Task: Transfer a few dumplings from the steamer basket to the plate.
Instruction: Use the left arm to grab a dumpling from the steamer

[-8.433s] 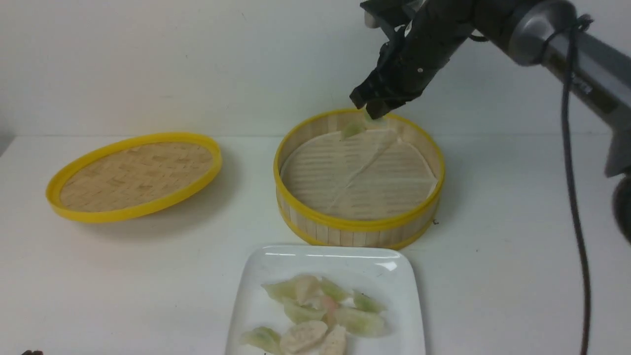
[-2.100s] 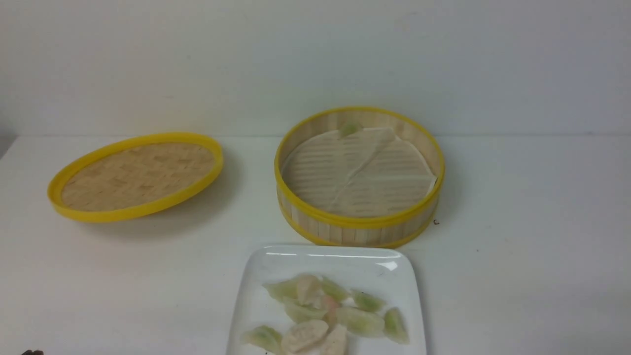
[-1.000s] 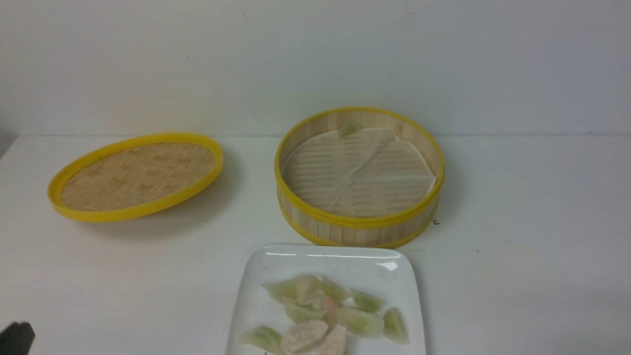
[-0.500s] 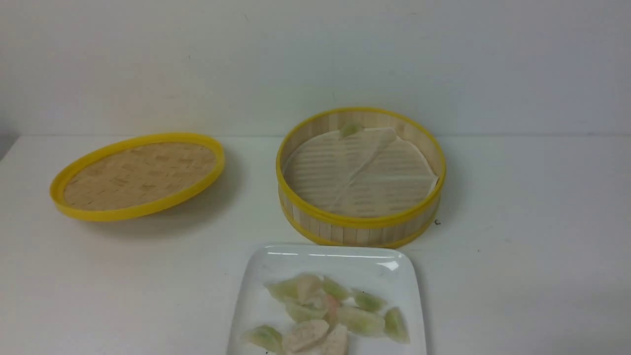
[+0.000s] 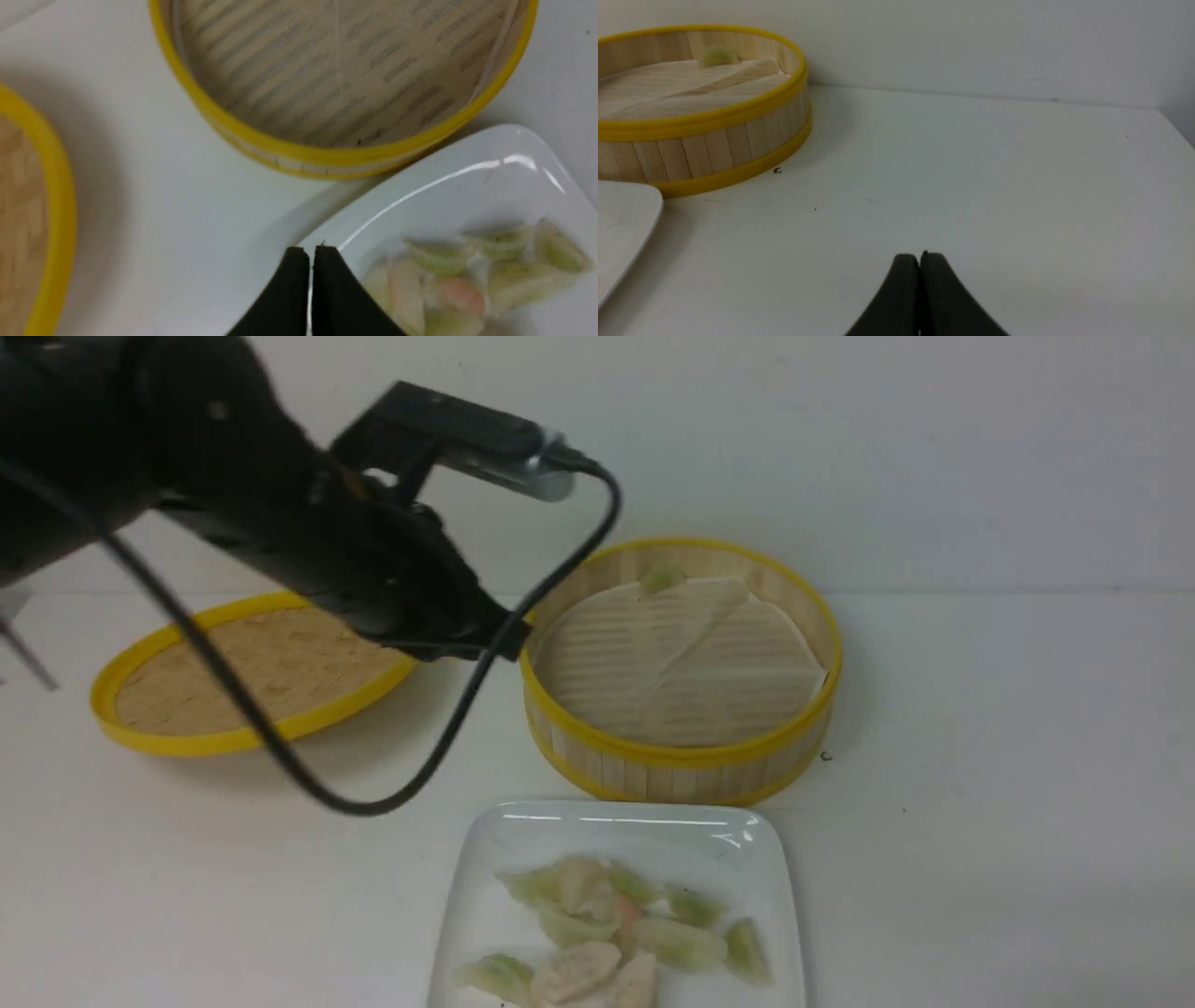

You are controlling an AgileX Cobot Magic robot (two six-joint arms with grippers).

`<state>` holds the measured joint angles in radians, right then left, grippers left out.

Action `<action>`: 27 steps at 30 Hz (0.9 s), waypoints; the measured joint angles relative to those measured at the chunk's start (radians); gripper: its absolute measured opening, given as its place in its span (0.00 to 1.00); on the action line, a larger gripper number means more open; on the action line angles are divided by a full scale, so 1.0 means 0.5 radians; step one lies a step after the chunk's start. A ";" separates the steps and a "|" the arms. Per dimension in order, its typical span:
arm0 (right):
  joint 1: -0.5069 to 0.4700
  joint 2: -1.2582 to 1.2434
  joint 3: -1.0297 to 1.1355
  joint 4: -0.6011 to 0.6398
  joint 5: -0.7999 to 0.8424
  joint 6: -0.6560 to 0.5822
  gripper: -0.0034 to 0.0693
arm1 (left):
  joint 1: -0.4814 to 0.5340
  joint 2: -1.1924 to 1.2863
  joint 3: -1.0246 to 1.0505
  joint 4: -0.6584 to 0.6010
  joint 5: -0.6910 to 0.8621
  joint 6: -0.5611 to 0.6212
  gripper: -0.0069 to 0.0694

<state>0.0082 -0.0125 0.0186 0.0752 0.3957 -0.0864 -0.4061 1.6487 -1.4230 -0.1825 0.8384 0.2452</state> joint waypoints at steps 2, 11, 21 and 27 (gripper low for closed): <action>0.000 0.000 0.000 0.000 0.000 0.000 0.03 | -0.013 0.163 -0.174 -0.046 0.019 0.085 0.08; 0.000 0.000 0.000 0.000 0.000 0.000 0.03 | 0.005 0.998 -1.247 -0.352 0.483 0.354 0.08; 0.000 0.000 0.000 0.000 0.000 0.000 0.03 | 0.018 1.507 -2.000 -0.281 0.689 0.361 0.08; 0.000 0.000 0.000 0.000 0.000 0.000 0.03 | 0.029 1.617 -2.043 -0.215 0.314 0.456 0.08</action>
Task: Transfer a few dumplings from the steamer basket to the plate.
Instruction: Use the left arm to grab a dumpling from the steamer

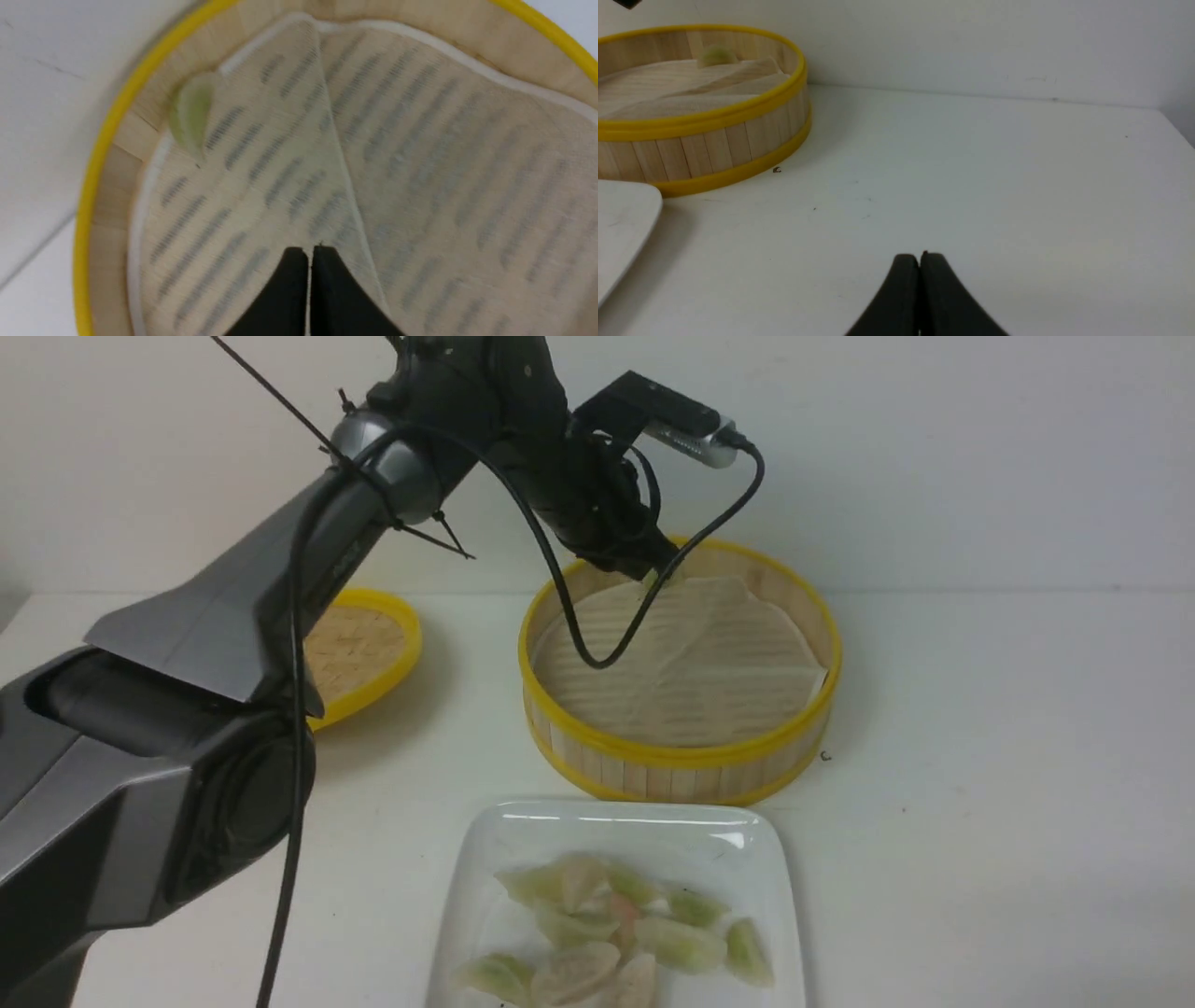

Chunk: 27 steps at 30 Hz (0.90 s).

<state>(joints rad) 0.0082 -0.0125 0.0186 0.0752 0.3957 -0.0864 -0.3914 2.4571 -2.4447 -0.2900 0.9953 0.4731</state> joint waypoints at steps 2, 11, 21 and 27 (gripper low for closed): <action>0.000 0.000 0.000 0.000 0.000 0.000 0.03 | 0.002 0.043 0.000 -0.002 -0.119 0.033 0.08; 0.000 0.000 0.000 0.000 0.000 0.000 0.03 | 0.040 0.241 0.001 -0.165 -0.466 0.173 0.08; 0.000 0.000 0.000 0.000 0.000 0.000 0.03 | 0.173 0.239 -0.004 -0.118 0.384 -0.225 0.08; 0.000 0.000 0.000 0.000 0.000 0.000 0.03 | 0.184 0.206 0.042 0.040 0.449 -0.332 0.08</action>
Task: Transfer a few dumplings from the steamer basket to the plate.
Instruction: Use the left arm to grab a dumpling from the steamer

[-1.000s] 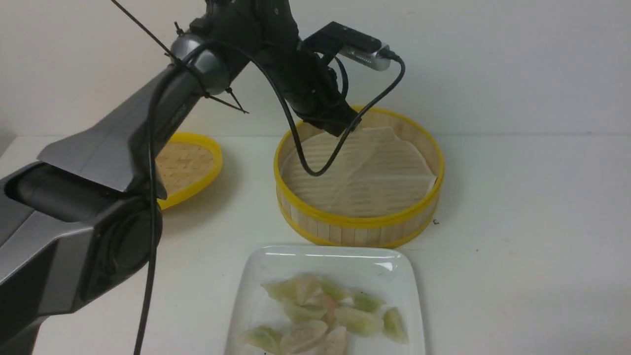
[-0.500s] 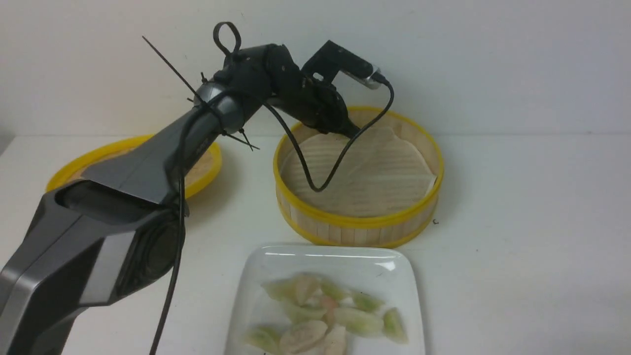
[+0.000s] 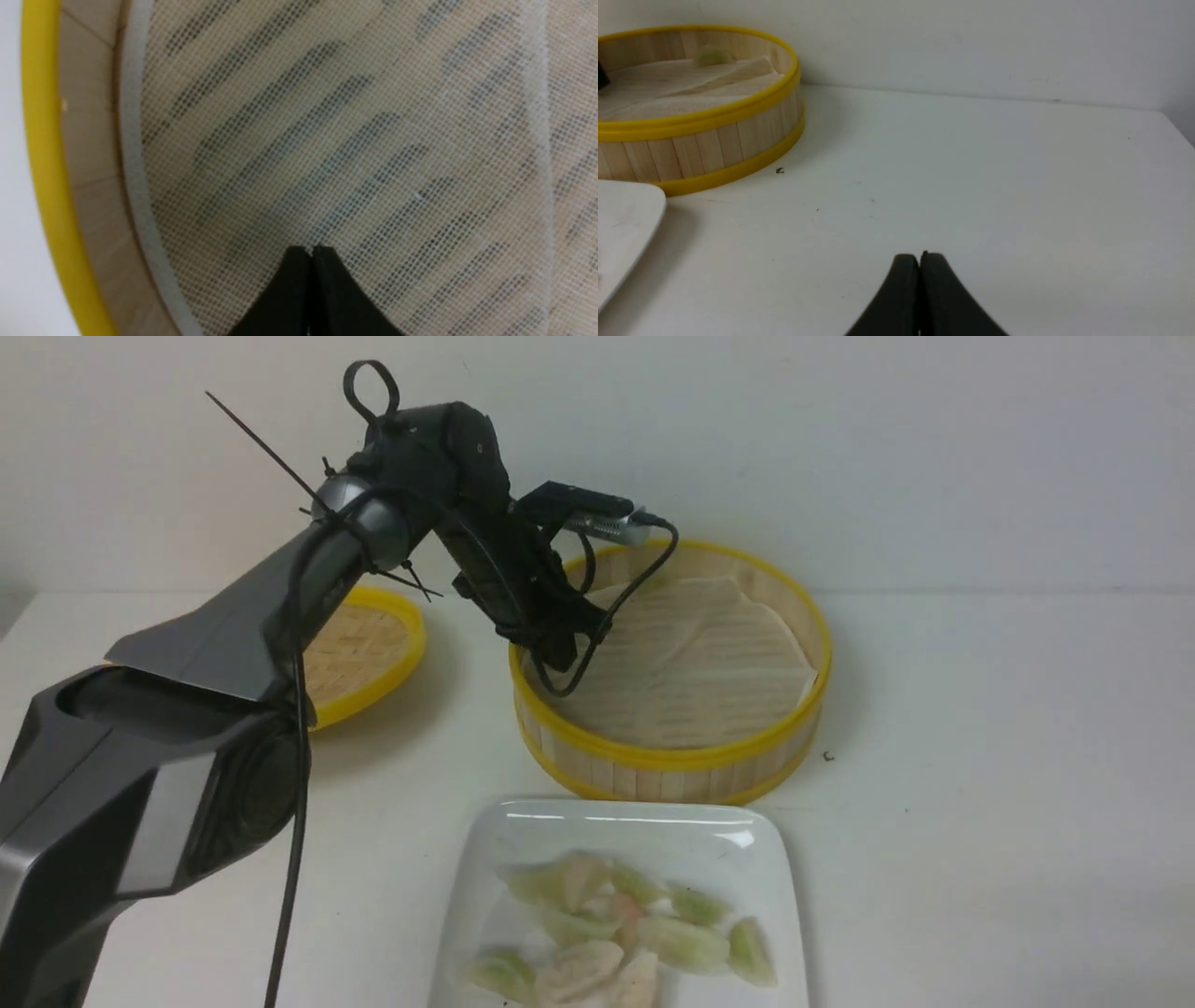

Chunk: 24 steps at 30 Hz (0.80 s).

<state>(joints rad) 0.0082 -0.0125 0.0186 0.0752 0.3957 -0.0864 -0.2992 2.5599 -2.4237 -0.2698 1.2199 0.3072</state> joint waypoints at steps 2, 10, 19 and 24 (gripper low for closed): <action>0.000 0.000 0.000 0.000 0.000 0.000 0.03 | 0.000 -0.080 0.149 0.072 0.000 -0.032 0.08; 0.000 0.000 0.000 0.000 0.000 0.000 0.03 | 0.000 -0.352 0.542 0.364 0.020 -0.023 0.08; 0.000 0.000 0.000 0.000 0.000 0.000 0.03 | 0.007 -0.356 0.339 0.095 -0.435 0.145 0.08; 0.000 0.000 0.000 0.000 0.000 0.000 0.03 | 0.007 -0.263 0.283 0.024 -0.730 0.228 0.08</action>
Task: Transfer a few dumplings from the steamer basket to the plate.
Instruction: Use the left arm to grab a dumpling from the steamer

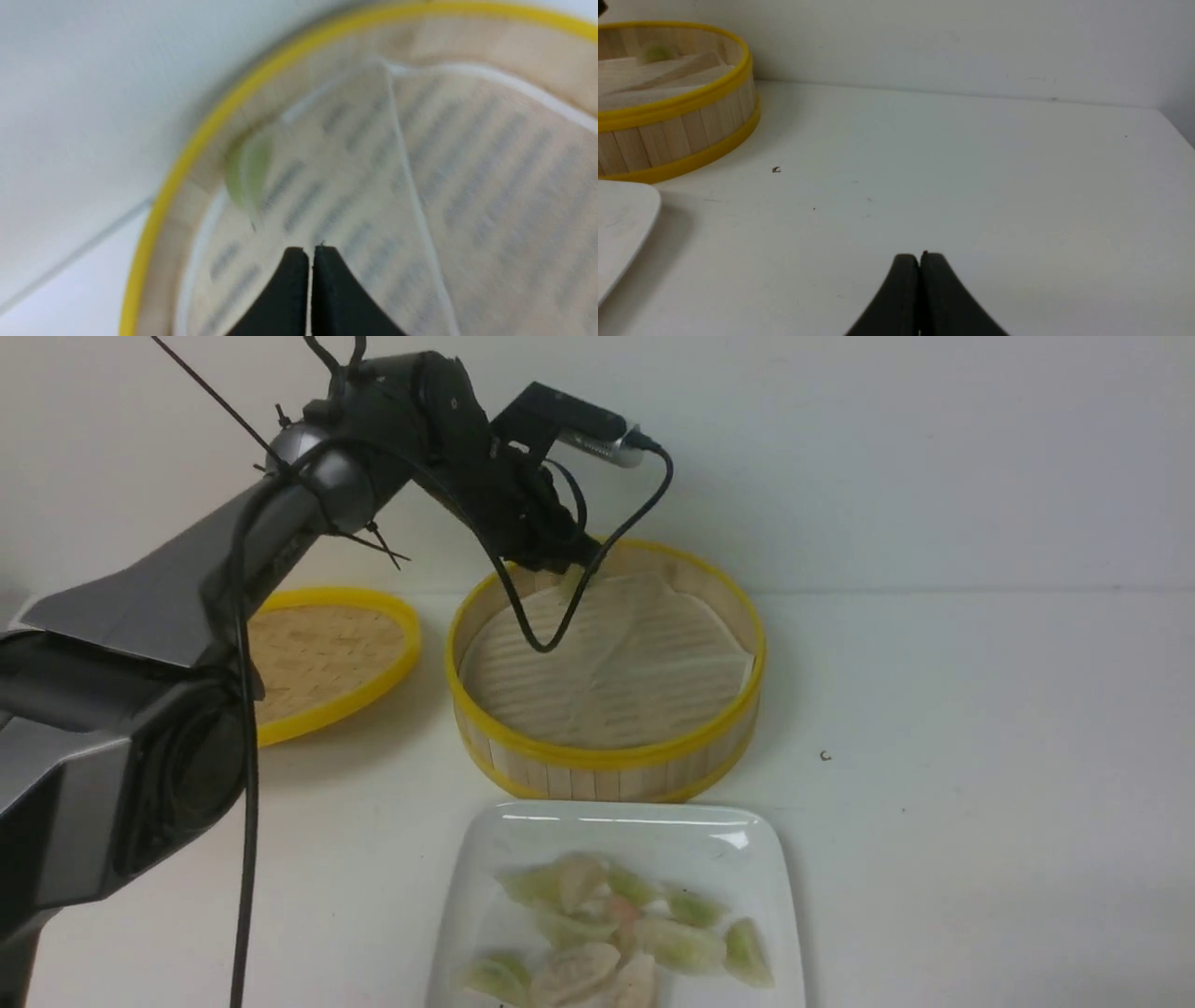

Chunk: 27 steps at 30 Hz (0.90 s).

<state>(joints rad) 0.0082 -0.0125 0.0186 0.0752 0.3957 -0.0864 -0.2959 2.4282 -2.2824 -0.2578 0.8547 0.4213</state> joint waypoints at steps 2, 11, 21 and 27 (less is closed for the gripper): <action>0.000 0.000 0.000 0.000 0.000 0.000 0.03 | 0.000 0.086 -0.004 -0.004 -0.137 0.026 0.09; 0.000 0.000 0.000 0.000 0.000 0.000 0.03 | 0.000 0.242 -0.004 -0.010 -0.464 0.040 0.36; 0.000 0.000 0.000 0.000 -0.002 0.000 0.03 | -0.004 0.326 -0.004 -0.046 -0.596 0.040 0.65; 0.000 0.000 0.000 0.000 -0.002 0.000 0.03 | -0.008 0.352 -0.008 -0.066 -0.657 0.040 0.47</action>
<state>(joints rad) 0.0082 -0.0125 0.0186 0.0752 0.3949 -0.0864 -0.2999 2.6039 -2.2862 -0.2909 0.5261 0.4414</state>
